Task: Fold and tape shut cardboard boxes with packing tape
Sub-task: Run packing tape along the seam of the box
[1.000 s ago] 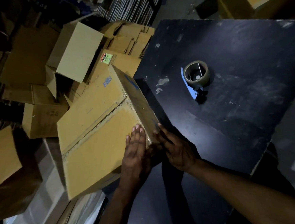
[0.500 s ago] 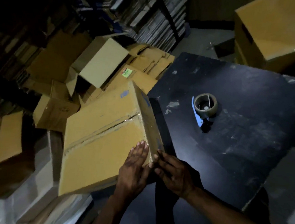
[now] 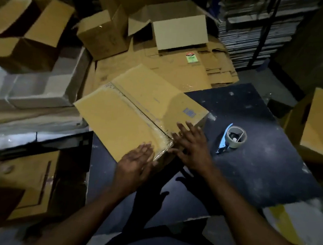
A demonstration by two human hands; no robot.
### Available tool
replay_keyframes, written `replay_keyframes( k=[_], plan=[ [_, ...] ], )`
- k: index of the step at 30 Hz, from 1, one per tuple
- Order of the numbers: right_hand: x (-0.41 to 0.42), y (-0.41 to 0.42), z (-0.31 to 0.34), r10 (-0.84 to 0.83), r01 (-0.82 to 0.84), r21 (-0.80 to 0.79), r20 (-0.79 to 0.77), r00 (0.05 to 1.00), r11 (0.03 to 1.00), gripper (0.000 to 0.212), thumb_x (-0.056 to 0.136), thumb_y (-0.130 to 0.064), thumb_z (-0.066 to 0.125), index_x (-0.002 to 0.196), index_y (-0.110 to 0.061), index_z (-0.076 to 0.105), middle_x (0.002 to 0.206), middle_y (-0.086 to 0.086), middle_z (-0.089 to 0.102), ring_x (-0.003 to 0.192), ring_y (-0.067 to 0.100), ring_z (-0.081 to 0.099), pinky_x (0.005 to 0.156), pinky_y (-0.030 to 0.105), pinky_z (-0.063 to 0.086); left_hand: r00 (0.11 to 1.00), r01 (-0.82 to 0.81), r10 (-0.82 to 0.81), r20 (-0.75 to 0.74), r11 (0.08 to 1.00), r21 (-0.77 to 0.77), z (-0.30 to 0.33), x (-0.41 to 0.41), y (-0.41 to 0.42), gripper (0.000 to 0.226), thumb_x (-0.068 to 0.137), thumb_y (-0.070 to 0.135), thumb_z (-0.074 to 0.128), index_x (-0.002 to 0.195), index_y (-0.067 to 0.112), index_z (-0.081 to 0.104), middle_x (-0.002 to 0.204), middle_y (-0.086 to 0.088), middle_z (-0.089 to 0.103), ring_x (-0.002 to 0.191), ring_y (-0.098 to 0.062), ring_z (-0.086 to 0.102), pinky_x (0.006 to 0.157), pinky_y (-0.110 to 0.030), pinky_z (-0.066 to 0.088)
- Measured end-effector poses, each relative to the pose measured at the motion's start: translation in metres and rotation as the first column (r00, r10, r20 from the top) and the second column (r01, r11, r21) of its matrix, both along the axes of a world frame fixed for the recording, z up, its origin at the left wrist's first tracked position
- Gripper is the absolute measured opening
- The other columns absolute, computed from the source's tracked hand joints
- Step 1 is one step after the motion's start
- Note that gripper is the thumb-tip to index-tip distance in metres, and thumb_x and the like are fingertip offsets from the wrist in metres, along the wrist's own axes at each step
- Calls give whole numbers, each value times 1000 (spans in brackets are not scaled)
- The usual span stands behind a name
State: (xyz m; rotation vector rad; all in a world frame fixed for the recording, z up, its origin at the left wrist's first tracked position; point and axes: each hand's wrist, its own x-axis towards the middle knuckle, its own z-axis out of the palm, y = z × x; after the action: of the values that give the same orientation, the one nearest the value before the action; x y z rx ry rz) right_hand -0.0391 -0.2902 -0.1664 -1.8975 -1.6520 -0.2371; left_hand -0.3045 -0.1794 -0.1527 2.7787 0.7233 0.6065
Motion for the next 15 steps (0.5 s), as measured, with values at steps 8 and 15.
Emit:
replay_keyframes(
  k=[8,15],
  plan=[
    [32,29,-12,257,-226,-148,239,936,963,46,100,-37,74,144,-31,66,161,-9,51,155,27,40,116,57,37,991,50,-26,-128,980,191,-33,-6,-4,71,102,20,65,169,13,41,177,-5,34,165,-29,31,130,-57,31],
    [58,44,10,248,-207,-201,201,948,957,45,106,-56,55,146,-37,63,165,-6,47,158,23,33,116,57,34,993,-113,113,-39,993,21,-4,-3,20,50,111,49,53,148,18,69,156,-2,63,148,-18,56,120,-48,48]
  ],
)
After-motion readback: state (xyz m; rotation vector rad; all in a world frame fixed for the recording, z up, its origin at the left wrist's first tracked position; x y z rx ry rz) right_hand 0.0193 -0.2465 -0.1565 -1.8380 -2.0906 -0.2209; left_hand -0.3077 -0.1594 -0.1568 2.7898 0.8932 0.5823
